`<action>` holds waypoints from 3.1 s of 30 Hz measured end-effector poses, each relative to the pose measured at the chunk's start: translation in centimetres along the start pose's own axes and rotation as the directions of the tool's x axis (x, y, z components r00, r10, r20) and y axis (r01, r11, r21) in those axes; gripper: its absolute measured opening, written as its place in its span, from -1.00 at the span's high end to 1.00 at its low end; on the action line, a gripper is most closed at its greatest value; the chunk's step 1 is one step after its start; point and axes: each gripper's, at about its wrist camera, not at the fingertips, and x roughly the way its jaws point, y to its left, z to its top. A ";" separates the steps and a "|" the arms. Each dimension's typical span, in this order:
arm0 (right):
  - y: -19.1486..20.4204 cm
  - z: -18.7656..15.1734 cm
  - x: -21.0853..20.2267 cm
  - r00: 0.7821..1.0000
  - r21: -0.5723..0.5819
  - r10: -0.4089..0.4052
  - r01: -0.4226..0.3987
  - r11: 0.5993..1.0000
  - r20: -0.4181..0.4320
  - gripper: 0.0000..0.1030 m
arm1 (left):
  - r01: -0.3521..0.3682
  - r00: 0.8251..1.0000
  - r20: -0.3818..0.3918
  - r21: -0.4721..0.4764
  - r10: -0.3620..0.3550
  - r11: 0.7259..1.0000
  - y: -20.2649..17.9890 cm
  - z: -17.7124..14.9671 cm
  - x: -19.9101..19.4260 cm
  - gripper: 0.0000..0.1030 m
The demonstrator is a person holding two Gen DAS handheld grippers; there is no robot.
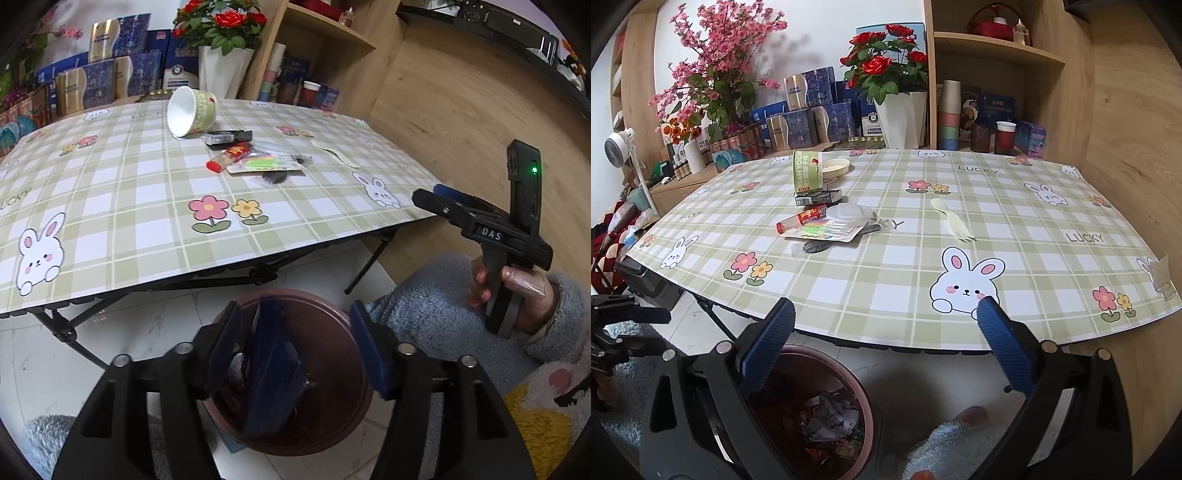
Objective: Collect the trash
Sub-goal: 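Carry the blue box over the bin and open the left tool, then move the left tool to the green paper cup on the table, then grasp the green paper cup with the left tool and lift it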
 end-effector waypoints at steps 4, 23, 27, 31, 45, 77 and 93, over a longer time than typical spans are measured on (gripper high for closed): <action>0.3 -0.1 0.1 1.000 -0.012 -0.005 0.005 1.000 -0.008 -0.89 | -0.099 0.994 0.049 -0.058 0.102 0.993 0.8 0.2 -0.5 -0.55; 0.3 0.1 0.5 1.000 -0.010 -0.005 0.005 1.000 -0.031 -0.89 | -0.229 0.957 0.099 -0.318 0.273 0.920 5.6 0.0 -2.3 -0.76; -0.3 0.5 0.9 0.999 0.017 -0.003 0.004 1.000 -0.049 -0.89 | -0.219 0.955 0.113 -0.349 0.273 0.911 6.1 0.3 -3.1 -0.76; -1.1 1.1 1.3 0.999 0.046 0.006 -0.003 0.999 -0.051 -0.89 | -0.180 0.964 0.110 -0.399 0.242 0.899 7.4 1.1 -3.6 -0.76; -3.5 5.6 5.7 1.000 0.087 -0.002 0.004 0.996 -0.021 -0.89 | -0.166 0.959 0.188 -0.241 0.213 0.956 8.3 13.5 1.0 -0.77; -6.6 6.3 10.1 0.998 0.119 -0.019 0.026 0.993 -0.060 -0.89 | -0.241 0.931 -0.195 0.303 0.307 0.922 12.1 28.0 18.6 -0.62; -2.9 7.2 9.7 0.998 0.065 0.019 -0.015 0.998 -0.053 -0.89 | -0.206 0.975 -0.099 -0.049 0.201 0.977 16.5 23.8 11.4 0.80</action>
